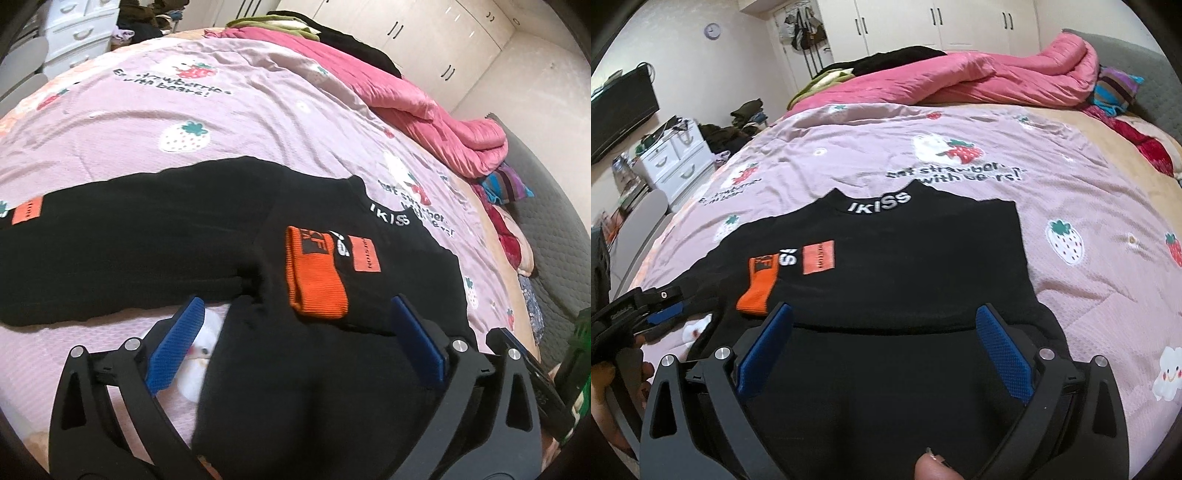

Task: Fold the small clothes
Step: 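Move the left gripper to the other sleeve's orange cuff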

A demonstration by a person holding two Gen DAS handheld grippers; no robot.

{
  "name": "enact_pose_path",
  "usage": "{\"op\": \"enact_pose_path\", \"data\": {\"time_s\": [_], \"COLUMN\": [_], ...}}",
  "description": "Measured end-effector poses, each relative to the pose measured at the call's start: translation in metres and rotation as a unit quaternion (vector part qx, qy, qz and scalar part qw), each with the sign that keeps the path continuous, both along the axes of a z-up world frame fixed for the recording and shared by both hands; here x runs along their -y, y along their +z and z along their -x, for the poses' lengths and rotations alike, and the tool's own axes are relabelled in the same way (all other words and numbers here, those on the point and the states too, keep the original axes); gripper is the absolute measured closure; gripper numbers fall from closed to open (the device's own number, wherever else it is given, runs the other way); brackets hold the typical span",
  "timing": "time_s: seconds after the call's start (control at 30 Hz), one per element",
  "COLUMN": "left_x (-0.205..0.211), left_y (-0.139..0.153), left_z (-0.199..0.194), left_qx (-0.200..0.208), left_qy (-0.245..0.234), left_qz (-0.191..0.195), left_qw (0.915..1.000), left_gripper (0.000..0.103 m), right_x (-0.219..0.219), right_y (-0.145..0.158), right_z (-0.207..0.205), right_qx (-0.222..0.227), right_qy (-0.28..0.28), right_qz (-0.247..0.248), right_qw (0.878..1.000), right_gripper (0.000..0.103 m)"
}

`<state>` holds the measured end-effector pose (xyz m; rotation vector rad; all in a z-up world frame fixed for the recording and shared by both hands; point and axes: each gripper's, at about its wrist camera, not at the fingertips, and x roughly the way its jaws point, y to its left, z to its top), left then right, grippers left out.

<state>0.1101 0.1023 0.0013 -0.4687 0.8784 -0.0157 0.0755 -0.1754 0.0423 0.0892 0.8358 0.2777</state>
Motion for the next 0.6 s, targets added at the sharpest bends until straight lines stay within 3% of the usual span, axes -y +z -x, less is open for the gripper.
{"op": "enact_pose_path", "data": {"time_s": [0.6], "left_x": [-0.057], "left_y": [0.001], "left_z": [0.034], "left_qx": [-0.001], "left_qy": [0.064], "left_qz": [0.015], "left_qw": [0.9978], "left_gripper": [0.009], "right_x": [-0.058], "right_y": [0.019], "right_z": [0.009], "right_qx": [0.024], "right_qy": [0.067], "right_qz": [0.008], "right_qw": [0.997], "right_gripper": [0.004]}}
